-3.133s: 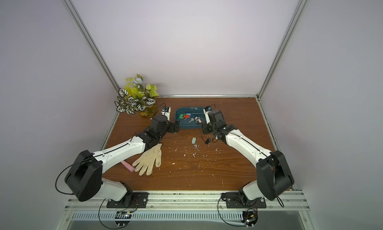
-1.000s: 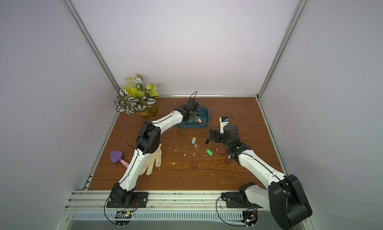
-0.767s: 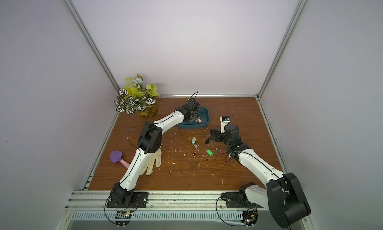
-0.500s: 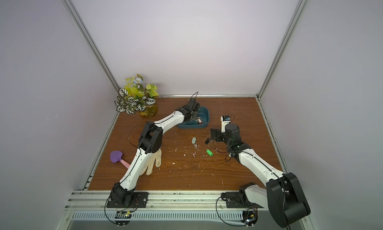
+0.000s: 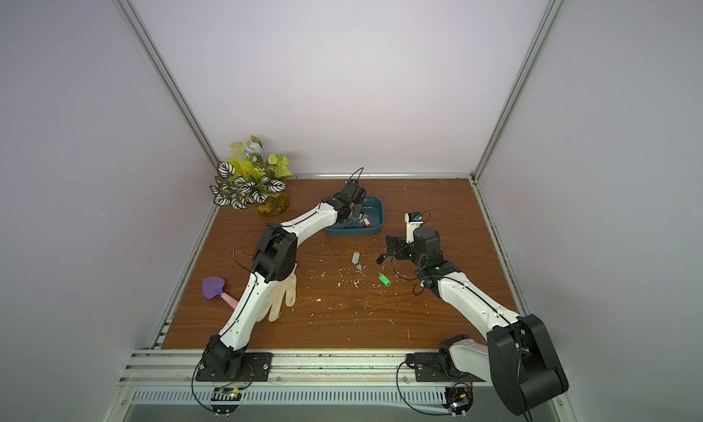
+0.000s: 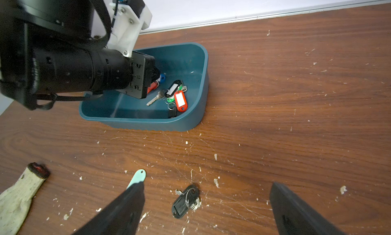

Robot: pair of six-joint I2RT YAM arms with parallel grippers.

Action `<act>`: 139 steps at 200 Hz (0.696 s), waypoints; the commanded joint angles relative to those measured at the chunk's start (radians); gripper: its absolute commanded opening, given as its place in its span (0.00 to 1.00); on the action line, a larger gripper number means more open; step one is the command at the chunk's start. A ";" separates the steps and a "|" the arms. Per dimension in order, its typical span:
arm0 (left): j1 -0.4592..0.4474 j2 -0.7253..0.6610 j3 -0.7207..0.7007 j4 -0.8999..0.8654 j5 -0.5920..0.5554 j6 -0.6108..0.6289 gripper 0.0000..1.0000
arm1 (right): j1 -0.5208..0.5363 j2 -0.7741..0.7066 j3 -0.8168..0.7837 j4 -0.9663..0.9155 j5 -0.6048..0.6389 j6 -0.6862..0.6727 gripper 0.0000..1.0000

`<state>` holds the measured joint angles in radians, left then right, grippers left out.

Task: Take the keys out of the storage box
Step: Pick up the key from the storage box.

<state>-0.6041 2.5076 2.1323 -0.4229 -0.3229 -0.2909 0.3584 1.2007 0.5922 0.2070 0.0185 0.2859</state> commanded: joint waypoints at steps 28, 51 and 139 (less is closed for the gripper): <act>-0.007 -0.186 -0.121 0.026 -0.057 0.024 0.00 | -0.005 0.007 0.003 0.053 -0.035 0.009 1.00; -0.015 -0.241 -0.165 0.036 -0.053 0.022 0.00 | -0.006 0.001 0.001 0.054 -0.037 0.011 1.00; -0.114 -0.747 -0.707 0.140 0.048 -0.040 0.00 | -0.005 -0.039 -0.012 0.070 -0.077 0.014 1.00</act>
<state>-0.6899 1.9247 1.6230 -0.3458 -0.3470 -0.2886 0.3576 1.1973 0.5900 0.2314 -0.0212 0.2932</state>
